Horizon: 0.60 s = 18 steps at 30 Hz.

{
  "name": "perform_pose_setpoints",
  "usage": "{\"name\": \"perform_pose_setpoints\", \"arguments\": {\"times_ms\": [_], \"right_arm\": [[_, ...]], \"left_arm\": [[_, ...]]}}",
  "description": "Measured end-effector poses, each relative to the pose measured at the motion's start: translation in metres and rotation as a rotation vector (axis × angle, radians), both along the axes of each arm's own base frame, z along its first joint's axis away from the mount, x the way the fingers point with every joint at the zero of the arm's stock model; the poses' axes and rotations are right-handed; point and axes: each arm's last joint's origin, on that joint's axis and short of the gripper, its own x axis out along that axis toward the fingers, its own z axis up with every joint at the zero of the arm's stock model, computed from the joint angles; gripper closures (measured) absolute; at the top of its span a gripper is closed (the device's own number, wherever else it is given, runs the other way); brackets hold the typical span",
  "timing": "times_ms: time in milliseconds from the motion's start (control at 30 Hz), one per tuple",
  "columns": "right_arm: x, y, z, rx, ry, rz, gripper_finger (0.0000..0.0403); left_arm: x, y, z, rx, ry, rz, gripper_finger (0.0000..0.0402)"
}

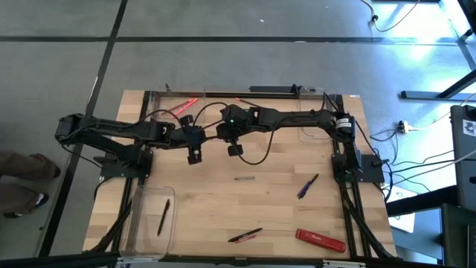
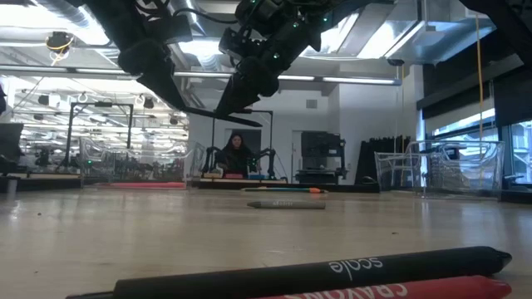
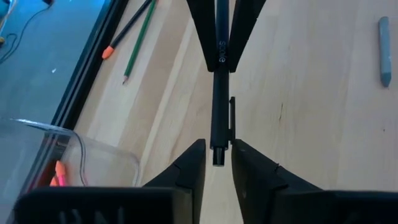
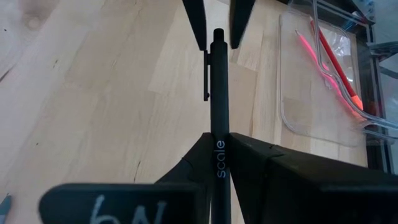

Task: Sort crayons/erasers/pens/pencils in bins
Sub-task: Put the left black pen into the bottom left transparent bin

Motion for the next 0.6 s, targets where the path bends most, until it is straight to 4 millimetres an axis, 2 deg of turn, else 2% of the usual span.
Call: {"name": "perform_pose_setpoints", "arguments": {"times_ms": [300,600], "right_arm": [[-0.0004,0.0001,-0.0004,0.001,0.005,0.001,0.0358],[-0.0003,0.0001,-0.0003,0.001,0.005,0.001,0.0358]], "left_arm": [[0.0000,-0.0010,-0.0004,-0.032,0.001,-0.021,0.0394],[0.0000,-0.0011,-0.0005,-0.037,-0.001,-0.019,0.0399]]}}
